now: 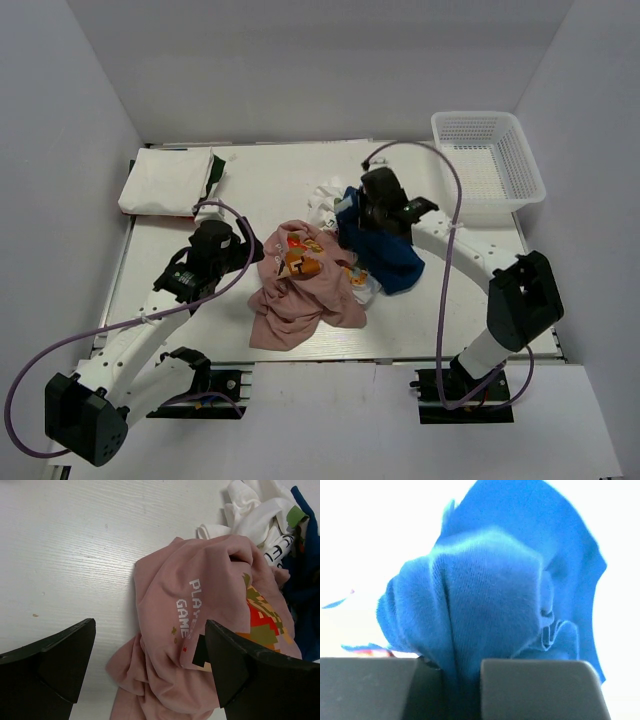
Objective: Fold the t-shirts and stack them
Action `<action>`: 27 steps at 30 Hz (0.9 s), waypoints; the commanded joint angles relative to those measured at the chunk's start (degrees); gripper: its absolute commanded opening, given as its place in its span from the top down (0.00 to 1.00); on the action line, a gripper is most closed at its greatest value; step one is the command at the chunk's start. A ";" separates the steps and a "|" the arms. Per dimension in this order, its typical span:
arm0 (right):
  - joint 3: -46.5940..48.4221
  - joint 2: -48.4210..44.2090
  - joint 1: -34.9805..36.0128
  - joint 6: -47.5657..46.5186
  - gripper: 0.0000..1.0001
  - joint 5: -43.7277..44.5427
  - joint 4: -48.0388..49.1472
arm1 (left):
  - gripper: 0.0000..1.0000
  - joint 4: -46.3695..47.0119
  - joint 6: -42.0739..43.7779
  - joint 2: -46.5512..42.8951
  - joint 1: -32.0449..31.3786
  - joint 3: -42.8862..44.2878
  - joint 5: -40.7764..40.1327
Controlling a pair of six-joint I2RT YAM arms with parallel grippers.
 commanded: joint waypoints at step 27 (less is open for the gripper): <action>47.47 30.36 -37.72 -10.18 0.54 12.32 10.06 | 0.00 3.08 2.68 3.21 0.40 -1.71 -1.00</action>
